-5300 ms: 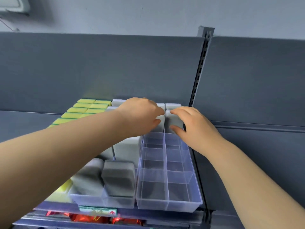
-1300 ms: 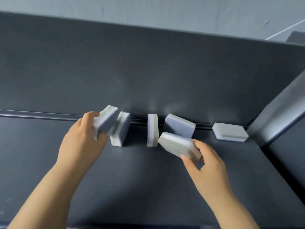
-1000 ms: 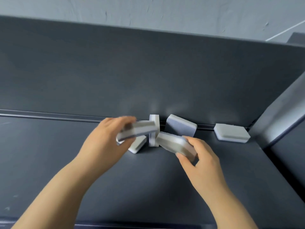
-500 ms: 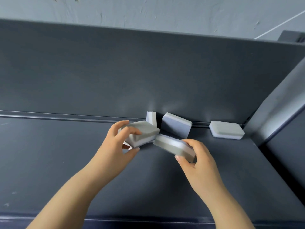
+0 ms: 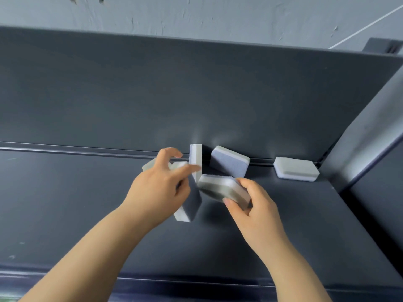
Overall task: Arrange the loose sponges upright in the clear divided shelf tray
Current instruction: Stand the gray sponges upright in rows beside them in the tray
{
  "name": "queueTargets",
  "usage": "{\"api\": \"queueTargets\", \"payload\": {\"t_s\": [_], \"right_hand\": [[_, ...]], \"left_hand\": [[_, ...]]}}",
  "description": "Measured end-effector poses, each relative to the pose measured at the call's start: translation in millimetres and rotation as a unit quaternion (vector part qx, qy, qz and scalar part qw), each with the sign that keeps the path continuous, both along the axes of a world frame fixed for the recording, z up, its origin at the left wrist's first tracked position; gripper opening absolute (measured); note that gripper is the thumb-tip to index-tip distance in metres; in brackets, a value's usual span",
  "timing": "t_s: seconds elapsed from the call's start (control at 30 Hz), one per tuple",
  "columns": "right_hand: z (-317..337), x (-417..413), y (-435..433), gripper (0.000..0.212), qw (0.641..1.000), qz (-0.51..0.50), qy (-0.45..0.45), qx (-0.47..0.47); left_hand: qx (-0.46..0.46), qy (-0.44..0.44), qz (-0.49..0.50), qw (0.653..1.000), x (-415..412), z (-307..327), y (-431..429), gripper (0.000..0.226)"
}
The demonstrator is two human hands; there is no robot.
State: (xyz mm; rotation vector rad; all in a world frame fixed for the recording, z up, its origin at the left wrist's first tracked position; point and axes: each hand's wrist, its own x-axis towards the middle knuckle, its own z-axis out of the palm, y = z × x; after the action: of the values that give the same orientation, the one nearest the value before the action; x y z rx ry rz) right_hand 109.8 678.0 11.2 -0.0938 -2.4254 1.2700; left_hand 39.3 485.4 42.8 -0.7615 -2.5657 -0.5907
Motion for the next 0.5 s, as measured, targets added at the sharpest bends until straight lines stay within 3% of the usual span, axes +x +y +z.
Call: {"api": "queueTargets", "payload": {"t_s": [0.1, 0.2, 0.27, 0.33, 0.5], "right_hand": [[-3.1, -0.6, 1.2, 0.031, 0.999, 0.004, 0.003, 0.032], [-5.2, -0.3, 7.7, 0.036, 0.998, -0.009, 0.006, 0.055], [-5.9, 0.5, 12.1, 0.040, 0.998, -0.017, 0.004, 0.058], [-7.7, 0.7, 15.5, 0.044, 0.998, -0.016, -0.006, 0.056], [-12.0, -2.5, 14.1, 0.048, 0.999, 0.011, -0.003, 0.042]], "left_hand": [[-0.078, -0.023, -0.023, 0.996, 0.9, -6.7, 8.8, 0.018], [-0.097, -0.193, -0.071, 0.974, 1.0, -7.3, 6.7, 0.050], [-0.136, -0.210, -0.077, 0.965, -0.5, -5.7, 2.6, 0.063], [-0.165, -0.193, -0.061, 0.965, 2.2, -4.1, 2.6, 0.061], [-0.197, 0.019, -0.042, 0.979, 8.9, -3.4, -3.5, 0.043]]}}
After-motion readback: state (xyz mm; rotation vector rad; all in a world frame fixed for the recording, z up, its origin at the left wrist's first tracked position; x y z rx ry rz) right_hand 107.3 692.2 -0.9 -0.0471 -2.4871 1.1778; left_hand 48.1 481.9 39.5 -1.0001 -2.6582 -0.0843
